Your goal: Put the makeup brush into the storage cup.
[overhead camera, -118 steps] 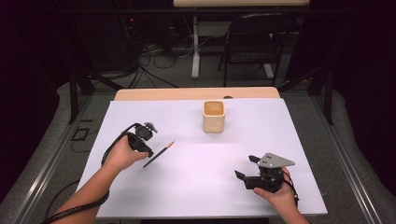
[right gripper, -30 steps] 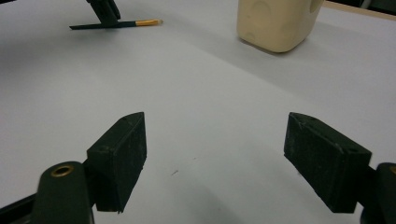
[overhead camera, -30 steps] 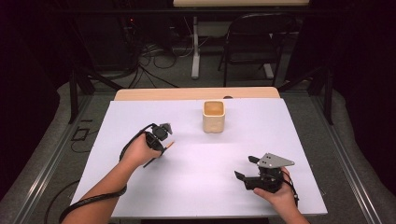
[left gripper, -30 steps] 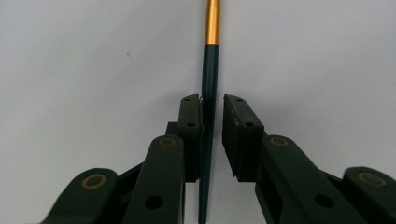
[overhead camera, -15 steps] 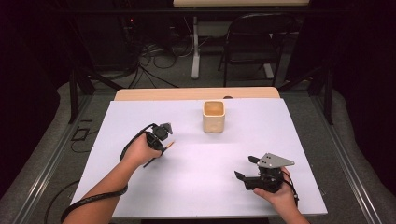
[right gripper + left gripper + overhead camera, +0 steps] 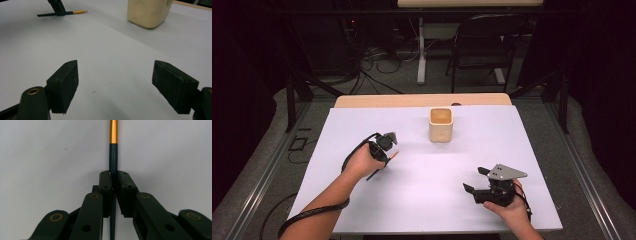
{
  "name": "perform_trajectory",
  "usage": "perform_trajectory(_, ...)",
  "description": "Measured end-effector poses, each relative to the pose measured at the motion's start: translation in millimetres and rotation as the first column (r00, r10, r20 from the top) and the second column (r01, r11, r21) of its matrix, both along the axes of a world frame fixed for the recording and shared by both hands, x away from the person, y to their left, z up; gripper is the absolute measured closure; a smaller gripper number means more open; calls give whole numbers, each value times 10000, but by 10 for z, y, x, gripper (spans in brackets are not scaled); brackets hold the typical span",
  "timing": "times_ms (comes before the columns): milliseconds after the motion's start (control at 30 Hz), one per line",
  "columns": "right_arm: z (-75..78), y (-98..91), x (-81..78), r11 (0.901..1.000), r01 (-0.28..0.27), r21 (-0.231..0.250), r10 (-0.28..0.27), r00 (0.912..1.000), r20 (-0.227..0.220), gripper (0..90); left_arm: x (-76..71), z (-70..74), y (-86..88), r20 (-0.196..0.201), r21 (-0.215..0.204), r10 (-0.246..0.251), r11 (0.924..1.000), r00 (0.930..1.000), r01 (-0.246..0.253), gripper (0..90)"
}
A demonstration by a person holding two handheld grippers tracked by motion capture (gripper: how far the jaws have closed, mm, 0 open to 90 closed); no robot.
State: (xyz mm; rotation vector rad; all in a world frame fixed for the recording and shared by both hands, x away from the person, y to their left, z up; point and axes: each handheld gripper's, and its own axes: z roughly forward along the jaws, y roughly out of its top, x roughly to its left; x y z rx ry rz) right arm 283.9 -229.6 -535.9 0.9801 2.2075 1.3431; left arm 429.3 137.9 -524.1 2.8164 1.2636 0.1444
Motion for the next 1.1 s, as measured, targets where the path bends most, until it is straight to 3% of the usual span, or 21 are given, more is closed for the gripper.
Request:
perform_trajectory(567, 3, -5, -1, 10000, -14, -44, 13, 10000, -47, 209, -7, 16, -15, 84, 6, -48, 10000, 10000, 48, 829)
perform_trajectory(1100, 0, -1, 0, 10000, 15, -11, -15, 10000, -3, 209, -70, 209, -27, 420, -142, -286, 9995, 9987, 292, 829)
